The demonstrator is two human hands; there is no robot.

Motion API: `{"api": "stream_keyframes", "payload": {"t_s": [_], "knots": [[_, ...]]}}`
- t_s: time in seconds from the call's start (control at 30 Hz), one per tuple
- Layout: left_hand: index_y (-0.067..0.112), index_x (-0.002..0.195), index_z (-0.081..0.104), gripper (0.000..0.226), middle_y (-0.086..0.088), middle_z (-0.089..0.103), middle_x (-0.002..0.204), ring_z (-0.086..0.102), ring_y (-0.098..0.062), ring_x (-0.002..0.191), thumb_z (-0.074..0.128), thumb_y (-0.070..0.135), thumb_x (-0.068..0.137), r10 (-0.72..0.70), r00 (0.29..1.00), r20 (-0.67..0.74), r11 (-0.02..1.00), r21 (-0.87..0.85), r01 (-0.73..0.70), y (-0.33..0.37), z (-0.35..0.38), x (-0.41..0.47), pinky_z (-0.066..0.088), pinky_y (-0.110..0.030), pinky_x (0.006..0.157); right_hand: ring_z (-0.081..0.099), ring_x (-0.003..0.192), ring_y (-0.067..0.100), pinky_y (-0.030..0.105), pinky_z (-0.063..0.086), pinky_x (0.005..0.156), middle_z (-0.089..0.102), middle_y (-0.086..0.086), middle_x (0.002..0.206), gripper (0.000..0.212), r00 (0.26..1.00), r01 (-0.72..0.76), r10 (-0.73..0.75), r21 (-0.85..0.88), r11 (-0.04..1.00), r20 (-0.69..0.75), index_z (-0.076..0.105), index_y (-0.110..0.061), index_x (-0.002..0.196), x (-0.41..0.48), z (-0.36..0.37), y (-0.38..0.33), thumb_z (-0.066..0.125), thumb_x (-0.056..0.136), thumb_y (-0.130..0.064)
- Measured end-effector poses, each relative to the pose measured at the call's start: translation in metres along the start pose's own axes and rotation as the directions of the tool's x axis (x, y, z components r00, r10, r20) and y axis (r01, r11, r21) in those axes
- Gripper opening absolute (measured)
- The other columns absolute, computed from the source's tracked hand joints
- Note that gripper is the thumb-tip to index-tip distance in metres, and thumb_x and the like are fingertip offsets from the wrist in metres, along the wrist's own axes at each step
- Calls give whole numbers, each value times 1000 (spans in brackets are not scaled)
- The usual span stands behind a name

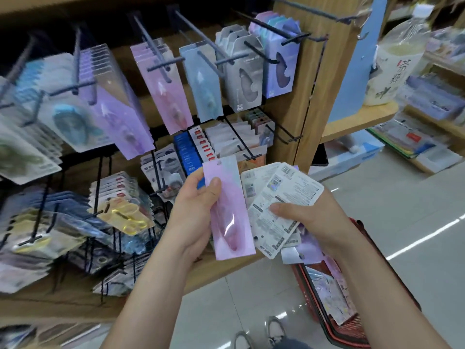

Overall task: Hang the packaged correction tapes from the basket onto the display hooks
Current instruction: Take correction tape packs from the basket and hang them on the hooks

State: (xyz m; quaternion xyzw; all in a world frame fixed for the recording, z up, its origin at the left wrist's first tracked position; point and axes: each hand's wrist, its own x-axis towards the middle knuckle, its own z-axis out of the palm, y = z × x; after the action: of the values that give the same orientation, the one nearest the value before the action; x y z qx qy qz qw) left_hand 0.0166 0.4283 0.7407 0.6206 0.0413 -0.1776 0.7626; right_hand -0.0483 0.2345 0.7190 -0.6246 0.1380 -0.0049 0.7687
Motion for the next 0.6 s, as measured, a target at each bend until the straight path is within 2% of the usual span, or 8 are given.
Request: {"api": "stream_keyframes", "payload": {"t_s": [0.1,0.13,0.23,0.33,0.47,0.53,0.6], "knots": [[14,111,69,18,-5,75,92,69,-17,79,56,15,99,24,999,-47,999,31,-23,0,7,1,56,-30,70,74,90,24,32,61,68,77,8,98,37,997,1,-2,13,1000,79,65,-6,112,8,3,-6,71,79,11],[16,109,70,16,-5,74,93,68,-18,81,60,19,97,42,996,-84,996,81,-35,-2,9,1,55,-32,72,74,90,23,30,60,67,77,7,99,38,994,10,-9,-6,1000,109,65,-7,113,12,4,-6,71,79,10],[22,102,72,14,5,71,85,63,-12,79,66,32,92,109,981,-158,974,215,-74,-7,15,-2,51,-30,75,73,93,23,37,58,75,76,6,98,36,990,41,-34,-51,998,136,68,-14,108,26,12,-5,77,78,4],[13,103,67,16,12,67,73,61,-4,67,65,26,93,200,949,-243,968,202,-152,-1,18,-4,47,-21,65,73,95,25,41,57,82,76,6,100,34,988,72,-65,-49,996,138,69,-17,105,34,16,-5,78,78,2],[11,102,62,11,10,68,67,62,-9,60,65,12,91,336,839,-428,942,163,-294,27,14,-4,50,-27,60,73,95,14,35,58,80,76,-6,100,39,980,155,-146,-56,986,134,66,-24,106,43,16,-17,77,79,2],[16,94,62,11,10,64,63,58,-11,58,64,12,85,414,782,-466,910,189,-369,45,14,-1,46,-29,59,72,94,10,32,59,80,76,-9,99,40,970,196,-184,-64,979,162,65,-27,105,48,19,-26,78,78,0],[18,91,63,6,10,62,62,54,-12,56,65,15,88,466,746,-476,884,218,-413,63,17,4,43,-29,55,71,94,5,26,58,78,74,-16,97,43,951,253,-230,-92,963,207,63,-32,103,51,26,-36,79,78,-1]]}}
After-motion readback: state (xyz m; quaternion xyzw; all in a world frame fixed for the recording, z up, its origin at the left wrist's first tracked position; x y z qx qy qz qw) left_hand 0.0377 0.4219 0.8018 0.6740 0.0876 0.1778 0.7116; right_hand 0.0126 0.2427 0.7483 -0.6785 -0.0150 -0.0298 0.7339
